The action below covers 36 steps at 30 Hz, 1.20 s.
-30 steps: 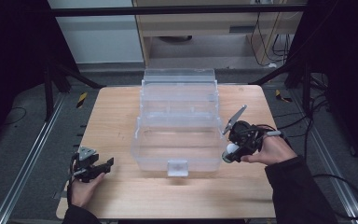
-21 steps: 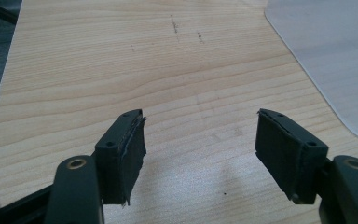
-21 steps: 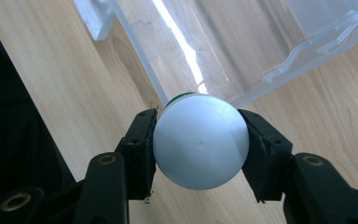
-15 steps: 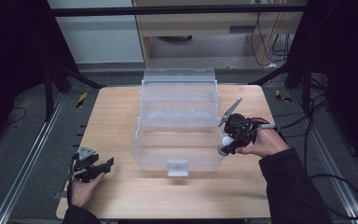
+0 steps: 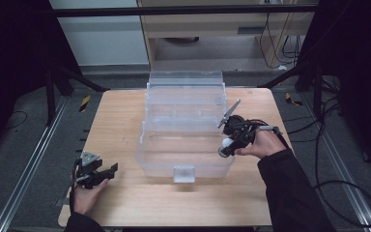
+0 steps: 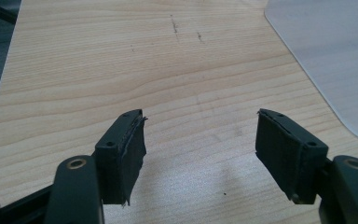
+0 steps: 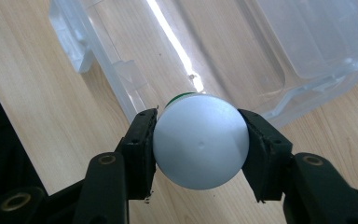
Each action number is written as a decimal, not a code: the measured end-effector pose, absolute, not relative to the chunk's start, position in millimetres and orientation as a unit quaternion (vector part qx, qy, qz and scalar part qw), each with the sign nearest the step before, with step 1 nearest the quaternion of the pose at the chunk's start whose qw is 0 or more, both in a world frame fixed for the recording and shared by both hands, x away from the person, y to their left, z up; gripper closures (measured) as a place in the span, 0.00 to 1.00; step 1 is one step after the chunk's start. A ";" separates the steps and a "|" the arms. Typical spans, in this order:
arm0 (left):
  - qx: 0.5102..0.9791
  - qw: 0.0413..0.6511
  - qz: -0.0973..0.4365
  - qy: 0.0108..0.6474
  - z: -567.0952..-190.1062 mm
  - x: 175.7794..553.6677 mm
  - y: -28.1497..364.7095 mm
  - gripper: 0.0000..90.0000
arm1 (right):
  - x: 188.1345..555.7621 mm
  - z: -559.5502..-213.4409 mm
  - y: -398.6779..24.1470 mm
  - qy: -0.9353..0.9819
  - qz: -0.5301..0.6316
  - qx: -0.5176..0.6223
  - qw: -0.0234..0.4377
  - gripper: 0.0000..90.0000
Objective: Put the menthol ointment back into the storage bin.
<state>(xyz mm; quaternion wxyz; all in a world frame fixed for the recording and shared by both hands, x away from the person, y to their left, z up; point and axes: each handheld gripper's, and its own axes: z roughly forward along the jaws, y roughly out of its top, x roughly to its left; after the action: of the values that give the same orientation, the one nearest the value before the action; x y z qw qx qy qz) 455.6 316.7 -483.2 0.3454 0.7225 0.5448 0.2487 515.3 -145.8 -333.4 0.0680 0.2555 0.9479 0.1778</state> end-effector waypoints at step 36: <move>0.722 0.346 0.250 0.544 -482.6 455.4 316.7 0.36 | 527.4 -379.3 -139.5 0.954 0.150 0.255 0.053 0.56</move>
<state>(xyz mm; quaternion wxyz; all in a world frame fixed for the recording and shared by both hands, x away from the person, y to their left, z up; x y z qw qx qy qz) 455.4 316.7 -482.6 0.3456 0.7225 0.5441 0.2501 527.4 -139.5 -379.3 0.0527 0.2552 0.9538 0.1497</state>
